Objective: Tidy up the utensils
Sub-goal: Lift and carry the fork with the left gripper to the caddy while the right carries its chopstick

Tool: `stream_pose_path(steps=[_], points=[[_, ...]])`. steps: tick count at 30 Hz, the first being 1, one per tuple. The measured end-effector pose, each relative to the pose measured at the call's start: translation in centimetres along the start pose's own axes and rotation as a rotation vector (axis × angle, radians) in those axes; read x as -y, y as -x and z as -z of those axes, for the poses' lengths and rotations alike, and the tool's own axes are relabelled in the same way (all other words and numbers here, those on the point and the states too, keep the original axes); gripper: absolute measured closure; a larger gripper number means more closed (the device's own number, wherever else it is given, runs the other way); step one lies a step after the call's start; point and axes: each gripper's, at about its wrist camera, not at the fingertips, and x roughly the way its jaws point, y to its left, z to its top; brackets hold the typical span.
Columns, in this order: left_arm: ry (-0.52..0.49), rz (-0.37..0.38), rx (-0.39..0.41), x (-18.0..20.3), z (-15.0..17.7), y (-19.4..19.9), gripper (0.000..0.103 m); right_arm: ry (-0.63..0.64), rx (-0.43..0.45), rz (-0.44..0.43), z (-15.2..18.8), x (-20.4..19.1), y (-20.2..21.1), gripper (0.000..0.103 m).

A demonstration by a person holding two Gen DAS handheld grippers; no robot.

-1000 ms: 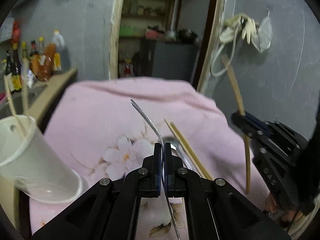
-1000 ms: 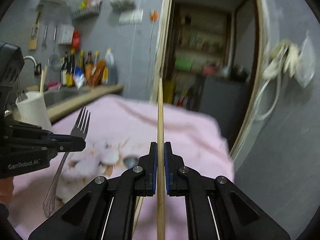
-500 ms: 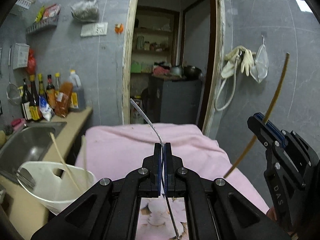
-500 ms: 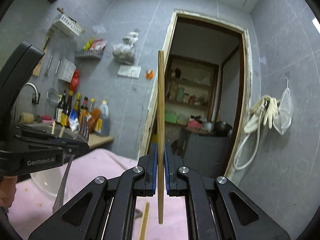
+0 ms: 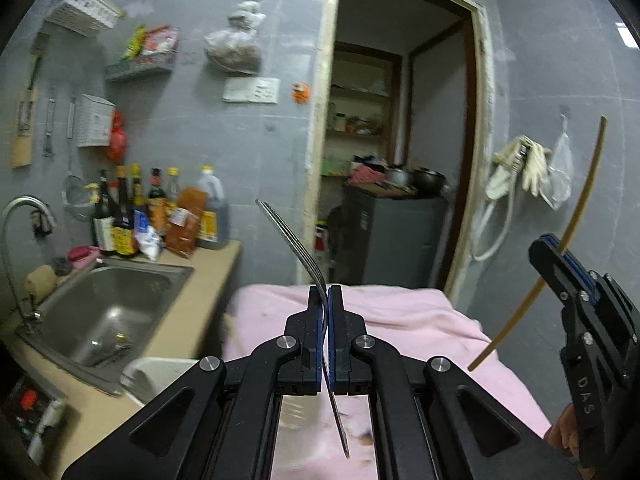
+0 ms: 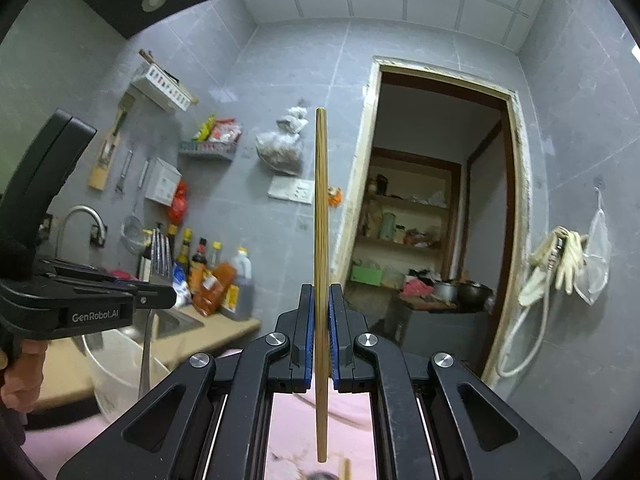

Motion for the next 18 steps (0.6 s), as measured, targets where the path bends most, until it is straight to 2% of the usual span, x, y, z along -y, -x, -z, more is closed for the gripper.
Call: stream_pose_path(steps=[7, 12, 18], points=[[0.047, -0.132, 0.047, -6.2, -1.8, 0.9, 0.102, -0.106, 0.031, -0.133, -2.6, -2.5, -3.0, 0.099], [0.161, -0.185, 0.043, -11.0, -1.8, 0.6, 0.102, -0.196, 0.021, -0.236, -3.5, -4.8, -5.7, 0.099], [0.214, -0.256, 0.040, -14.5, -1.5, -0.1, 0.102, -0.287, -0.008, -0.328, -3.3, -6.8, -8.4, 0.099]])
